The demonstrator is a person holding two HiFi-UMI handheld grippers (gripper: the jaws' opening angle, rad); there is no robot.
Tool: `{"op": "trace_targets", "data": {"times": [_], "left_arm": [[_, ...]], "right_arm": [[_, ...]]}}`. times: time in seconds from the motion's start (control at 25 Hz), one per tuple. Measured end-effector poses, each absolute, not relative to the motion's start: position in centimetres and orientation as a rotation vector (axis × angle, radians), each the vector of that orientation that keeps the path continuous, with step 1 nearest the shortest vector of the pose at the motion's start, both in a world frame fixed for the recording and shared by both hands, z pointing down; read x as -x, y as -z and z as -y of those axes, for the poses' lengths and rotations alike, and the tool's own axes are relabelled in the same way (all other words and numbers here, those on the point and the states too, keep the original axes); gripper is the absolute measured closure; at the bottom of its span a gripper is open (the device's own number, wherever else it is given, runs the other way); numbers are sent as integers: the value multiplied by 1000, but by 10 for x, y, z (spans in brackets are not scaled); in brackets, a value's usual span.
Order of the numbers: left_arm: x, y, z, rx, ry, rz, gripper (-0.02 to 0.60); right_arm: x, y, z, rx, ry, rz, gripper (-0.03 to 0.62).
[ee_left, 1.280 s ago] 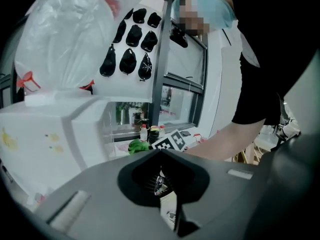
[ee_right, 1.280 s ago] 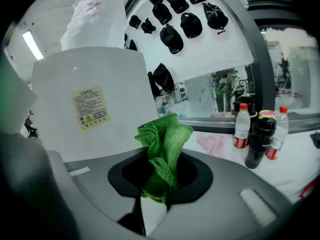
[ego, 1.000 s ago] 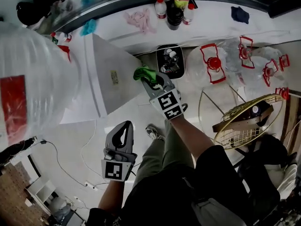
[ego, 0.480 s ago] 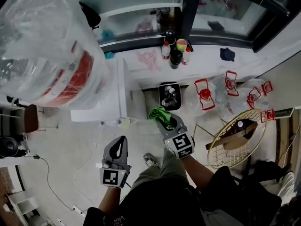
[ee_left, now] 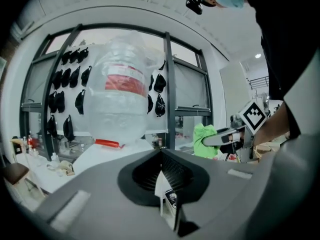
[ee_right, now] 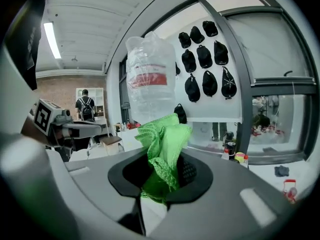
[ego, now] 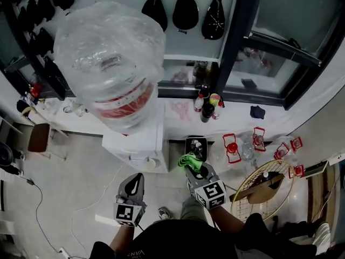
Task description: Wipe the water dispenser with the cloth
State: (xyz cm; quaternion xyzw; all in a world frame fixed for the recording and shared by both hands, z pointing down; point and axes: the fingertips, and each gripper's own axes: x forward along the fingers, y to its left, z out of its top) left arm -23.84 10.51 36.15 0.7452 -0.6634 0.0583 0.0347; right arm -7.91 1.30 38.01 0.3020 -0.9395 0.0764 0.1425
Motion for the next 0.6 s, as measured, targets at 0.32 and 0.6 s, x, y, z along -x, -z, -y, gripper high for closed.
{"op": "trace_targets", "data": {"times": [0.32,0.6], "left_arm": [[259,-349,-142,-2245,-182,2061,580],[261,-344,-162,-2239,-208,2084,580]], "right_arm": [[103,-353,-52,-819,-181,2752,503],[111,-344,-70,-799,-168,2772,505]]}}
